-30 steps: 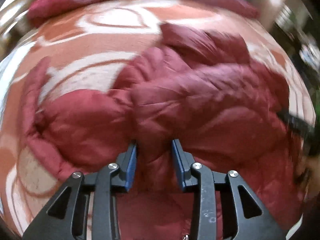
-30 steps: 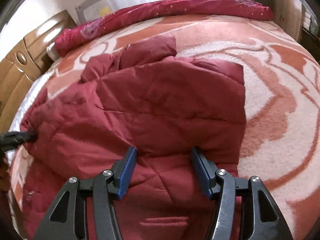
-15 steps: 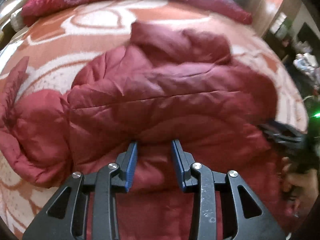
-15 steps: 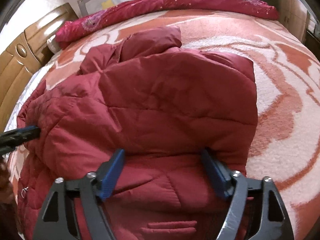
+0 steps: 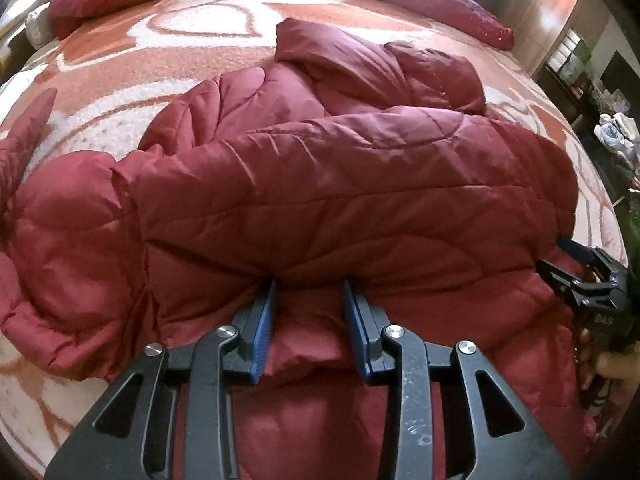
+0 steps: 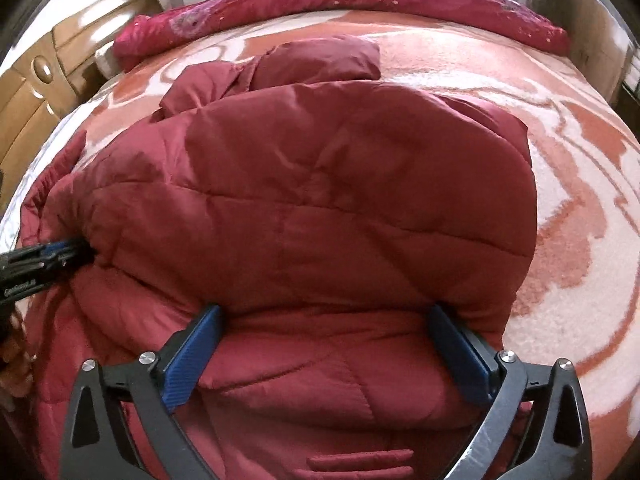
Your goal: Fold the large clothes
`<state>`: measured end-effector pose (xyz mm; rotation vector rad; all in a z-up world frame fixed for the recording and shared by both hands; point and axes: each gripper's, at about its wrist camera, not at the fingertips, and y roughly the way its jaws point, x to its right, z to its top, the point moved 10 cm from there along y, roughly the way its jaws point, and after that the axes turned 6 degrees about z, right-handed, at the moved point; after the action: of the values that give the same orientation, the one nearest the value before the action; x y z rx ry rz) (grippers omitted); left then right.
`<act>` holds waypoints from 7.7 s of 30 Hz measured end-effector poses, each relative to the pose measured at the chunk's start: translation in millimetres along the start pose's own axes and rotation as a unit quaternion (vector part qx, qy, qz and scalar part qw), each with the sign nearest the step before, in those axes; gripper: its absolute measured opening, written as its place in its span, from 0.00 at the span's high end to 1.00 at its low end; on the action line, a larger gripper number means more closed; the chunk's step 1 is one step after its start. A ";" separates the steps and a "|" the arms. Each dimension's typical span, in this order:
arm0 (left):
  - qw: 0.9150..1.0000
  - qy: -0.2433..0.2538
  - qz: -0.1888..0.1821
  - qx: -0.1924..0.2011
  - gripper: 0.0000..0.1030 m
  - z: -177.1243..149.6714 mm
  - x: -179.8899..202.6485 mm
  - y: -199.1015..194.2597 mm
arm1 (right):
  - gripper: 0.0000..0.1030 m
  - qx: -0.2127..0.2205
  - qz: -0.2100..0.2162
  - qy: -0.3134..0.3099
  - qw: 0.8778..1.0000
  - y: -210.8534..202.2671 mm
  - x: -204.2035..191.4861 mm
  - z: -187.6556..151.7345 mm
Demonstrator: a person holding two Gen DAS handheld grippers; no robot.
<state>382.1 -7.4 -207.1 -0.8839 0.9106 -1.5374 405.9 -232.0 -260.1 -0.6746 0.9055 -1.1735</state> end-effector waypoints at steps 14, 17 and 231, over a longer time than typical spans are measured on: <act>0.997 -0.063 0.029 0.038 0.52 -3.7 -69.5 -70.7 | 0.00 0.007 0.029 0.037 0.999 -3.4 1.6 -1.5; 0.995 -0.083 0.043 0.042 0.49 -0.8 -91.4 -77.2 | 0.00 0.008 0.013 0.029 0.999 -0.9 -0.3 -2.0; 0.996 -0.084 -0.011 0.036 0.11 -169.7 -76.2 -138.9 | 0.24 0.054 0.098 0.097 0.989 -189.6 14.9 -157.1</act>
<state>181.7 99.7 -159.5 -0.9583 0.7236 -1.4805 180.7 -295.7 -182.2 -0.3787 1.0401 -1.1156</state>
